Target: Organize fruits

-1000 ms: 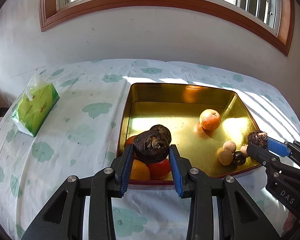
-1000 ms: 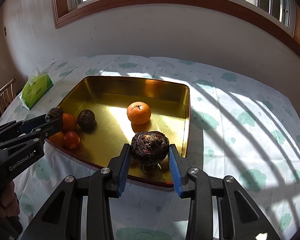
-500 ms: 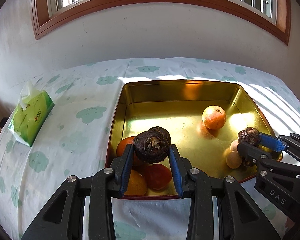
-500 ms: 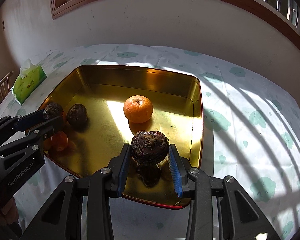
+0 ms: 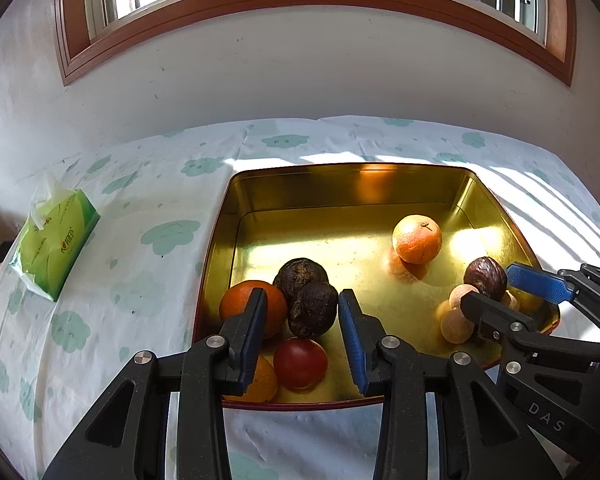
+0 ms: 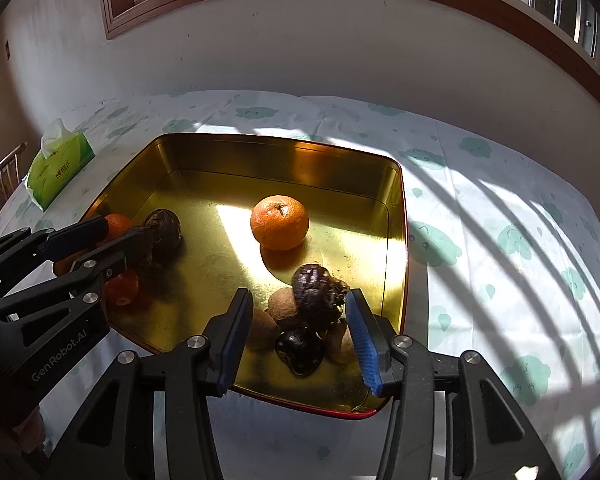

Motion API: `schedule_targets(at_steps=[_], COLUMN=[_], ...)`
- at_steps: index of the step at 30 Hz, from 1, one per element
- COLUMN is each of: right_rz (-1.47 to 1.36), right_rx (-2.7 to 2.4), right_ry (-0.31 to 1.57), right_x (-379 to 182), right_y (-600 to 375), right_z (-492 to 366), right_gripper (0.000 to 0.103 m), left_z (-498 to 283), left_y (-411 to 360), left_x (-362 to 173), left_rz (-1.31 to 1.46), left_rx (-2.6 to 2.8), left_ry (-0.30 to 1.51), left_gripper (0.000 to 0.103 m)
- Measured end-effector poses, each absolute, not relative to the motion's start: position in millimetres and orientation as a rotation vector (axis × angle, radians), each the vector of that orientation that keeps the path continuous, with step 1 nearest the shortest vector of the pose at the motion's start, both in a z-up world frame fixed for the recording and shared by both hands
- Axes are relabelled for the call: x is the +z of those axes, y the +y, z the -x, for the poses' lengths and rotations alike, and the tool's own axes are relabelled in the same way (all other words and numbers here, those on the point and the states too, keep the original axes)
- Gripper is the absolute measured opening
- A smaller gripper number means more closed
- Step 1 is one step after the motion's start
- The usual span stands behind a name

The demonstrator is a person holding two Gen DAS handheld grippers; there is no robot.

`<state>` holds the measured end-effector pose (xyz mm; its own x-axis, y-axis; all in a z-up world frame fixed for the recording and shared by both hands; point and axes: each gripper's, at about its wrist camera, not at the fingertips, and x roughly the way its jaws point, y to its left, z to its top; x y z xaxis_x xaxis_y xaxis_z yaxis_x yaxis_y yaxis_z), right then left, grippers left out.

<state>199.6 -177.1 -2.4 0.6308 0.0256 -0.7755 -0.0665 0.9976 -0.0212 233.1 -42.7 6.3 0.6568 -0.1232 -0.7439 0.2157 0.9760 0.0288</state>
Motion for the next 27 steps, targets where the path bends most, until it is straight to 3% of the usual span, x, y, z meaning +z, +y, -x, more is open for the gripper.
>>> schedule_targets(at_steps=[3, 4, 11, 27], right_rz=[0.054, 0.055, 0.053, -0.027], right_rx=[0.044, 0.037, 0.017, -0.04], right_ry=[0.879, 0.877, 0.849, 0.827], right_x=[0, 1, 12, 28], right_y=[-176, -176, -174, -177], right_z=[-198, -197, -184, -106], right_gripper=[0.053, 0.06, 0.073, 0.076], left_z=[-231, -230, -213, -137], left_y=[-44, -43, -40, -20], left_x=[7, 8, 18, 36], left_rz=[-0.122, -0.123, -0.131, -0.096], left_rx=[-0.187, -0.183, -0.161, -0.049], left_ry=[0.831, 0.827, 0.808, 0.796], left_gripper=[0.048, 0.052, 0.056, 0.057])
